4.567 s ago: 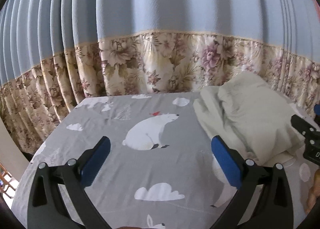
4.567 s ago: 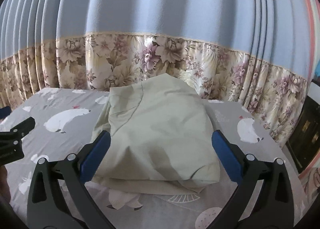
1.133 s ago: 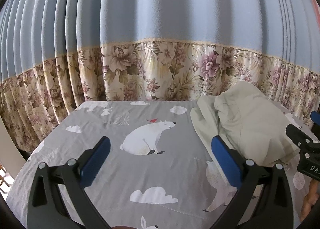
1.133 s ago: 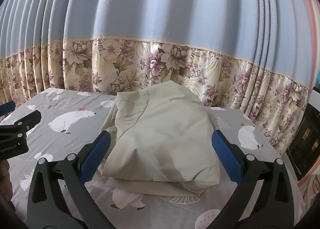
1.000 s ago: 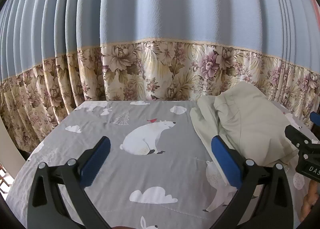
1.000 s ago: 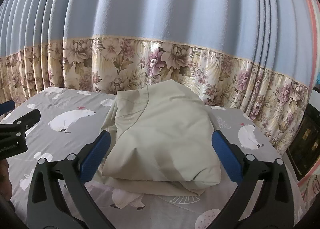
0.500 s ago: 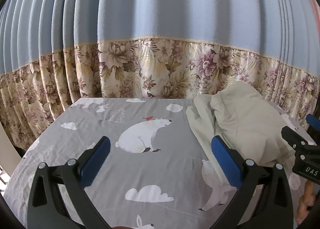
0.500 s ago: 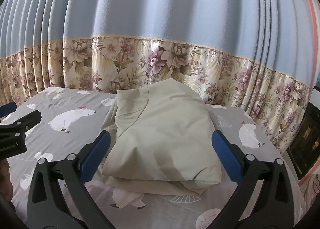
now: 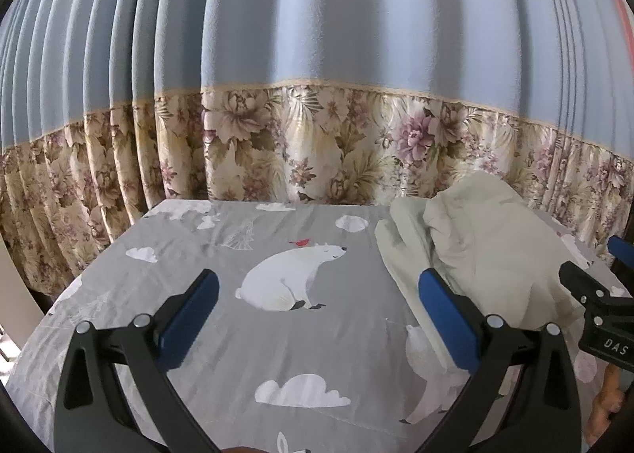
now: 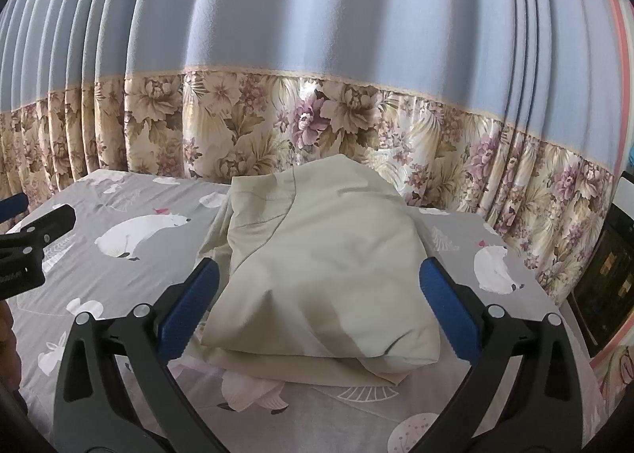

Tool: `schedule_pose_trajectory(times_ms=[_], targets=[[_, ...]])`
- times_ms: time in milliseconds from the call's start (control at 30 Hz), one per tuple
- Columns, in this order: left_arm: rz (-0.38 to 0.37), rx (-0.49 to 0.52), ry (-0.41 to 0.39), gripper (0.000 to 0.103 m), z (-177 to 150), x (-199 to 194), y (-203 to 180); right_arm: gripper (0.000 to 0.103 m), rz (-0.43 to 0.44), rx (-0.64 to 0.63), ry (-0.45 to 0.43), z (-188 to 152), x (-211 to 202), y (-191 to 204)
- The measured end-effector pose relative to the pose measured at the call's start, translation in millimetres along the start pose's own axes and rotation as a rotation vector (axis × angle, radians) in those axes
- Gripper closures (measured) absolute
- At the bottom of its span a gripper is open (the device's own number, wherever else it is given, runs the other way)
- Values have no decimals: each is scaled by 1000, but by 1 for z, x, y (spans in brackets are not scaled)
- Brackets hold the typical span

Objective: Fold large clothes

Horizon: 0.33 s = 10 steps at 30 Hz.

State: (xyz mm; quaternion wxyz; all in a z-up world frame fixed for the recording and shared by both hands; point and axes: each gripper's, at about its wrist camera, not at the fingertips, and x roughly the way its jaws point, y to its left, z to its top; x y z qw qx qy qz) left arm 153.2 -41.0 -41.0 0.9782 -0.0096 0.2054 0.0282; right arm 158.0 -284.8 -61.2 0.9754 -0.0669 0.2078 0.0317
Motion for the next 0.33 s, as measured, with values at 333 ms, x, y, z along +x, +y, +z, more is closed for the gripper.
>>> schedule_pose_trajectory(times_ms=[333], targets=[[10,-37,16,2,-1,2,5,3,1,0,5,-1,1,-2]])
